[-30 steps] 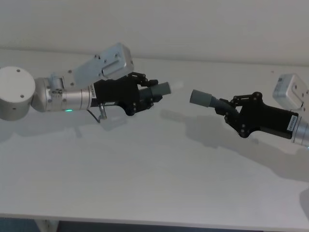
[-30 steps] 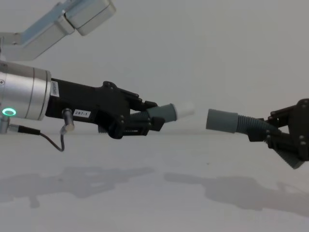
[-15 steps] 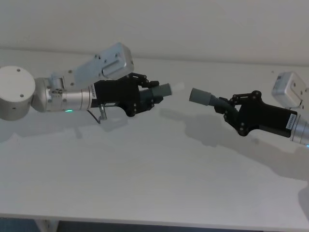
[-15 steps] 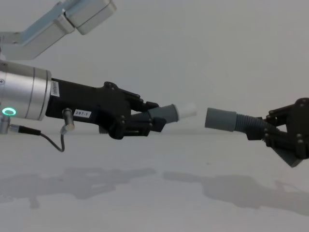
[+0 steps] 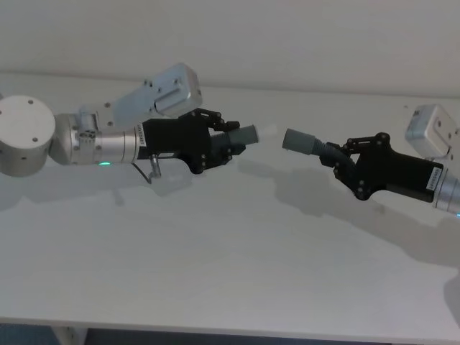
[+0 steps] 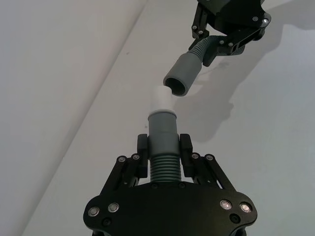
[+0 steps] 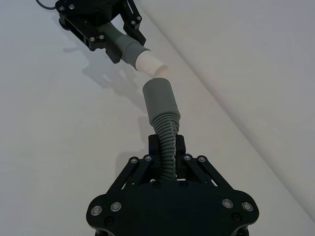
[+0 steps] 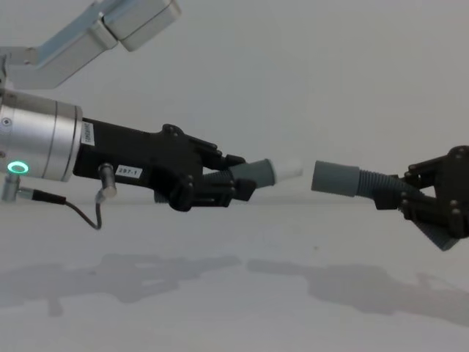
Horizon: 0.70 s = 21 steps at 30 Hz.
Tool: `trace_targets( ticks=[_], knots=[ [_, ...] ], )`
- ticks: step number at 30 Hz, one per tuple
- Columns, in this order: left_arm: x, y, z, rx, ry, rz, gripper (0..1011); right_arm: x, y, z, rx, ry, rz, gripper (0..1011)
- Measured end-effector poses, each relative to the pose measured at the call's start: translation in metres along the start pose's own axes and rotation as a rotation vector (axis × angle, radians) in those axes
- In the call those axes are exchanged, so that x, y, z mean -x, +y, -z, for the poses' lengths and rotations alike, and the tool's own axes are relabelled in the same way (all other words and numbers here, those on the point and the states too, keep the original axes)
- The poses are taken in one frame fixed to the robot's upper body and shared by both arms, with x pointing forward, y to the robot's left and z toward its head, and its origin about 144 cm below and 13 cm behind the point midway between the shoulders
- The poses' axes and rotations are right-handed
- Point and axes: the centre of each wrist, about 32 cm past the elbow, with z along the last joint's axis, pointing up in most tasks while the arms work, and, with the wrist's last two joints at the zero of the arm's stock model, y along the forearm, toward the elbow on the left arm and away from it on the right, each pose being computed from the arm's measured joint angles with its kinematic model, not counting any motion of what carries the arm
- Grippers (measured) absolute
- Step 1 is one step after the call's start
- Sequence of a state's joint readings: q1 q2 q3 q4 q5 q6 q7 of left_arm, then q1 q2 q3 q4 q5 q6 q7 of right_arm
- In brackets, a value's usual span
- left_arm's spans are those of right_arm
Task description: Use both hands to pick up one end of the pipe from the table, align the ends, and insert them.
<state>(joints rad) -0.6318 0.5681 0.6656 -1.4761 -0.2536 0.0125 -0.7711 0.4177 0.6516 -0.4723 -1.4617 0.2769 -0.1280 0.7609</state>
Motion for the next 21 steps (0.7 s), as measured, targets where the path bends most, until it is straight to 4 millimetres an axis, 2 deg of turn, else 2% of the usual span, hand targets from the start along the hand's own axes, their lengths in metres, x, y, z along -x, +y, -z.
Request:
trace_targets(
  ticks=[21],
  knots=[
    [-0.0033,-0.0054,-0.0001,0.007,0.004,0.019,377,-0.0013,-0.0006,-0.0022,-0.003,-0.013,0.003,166]
  ],
)
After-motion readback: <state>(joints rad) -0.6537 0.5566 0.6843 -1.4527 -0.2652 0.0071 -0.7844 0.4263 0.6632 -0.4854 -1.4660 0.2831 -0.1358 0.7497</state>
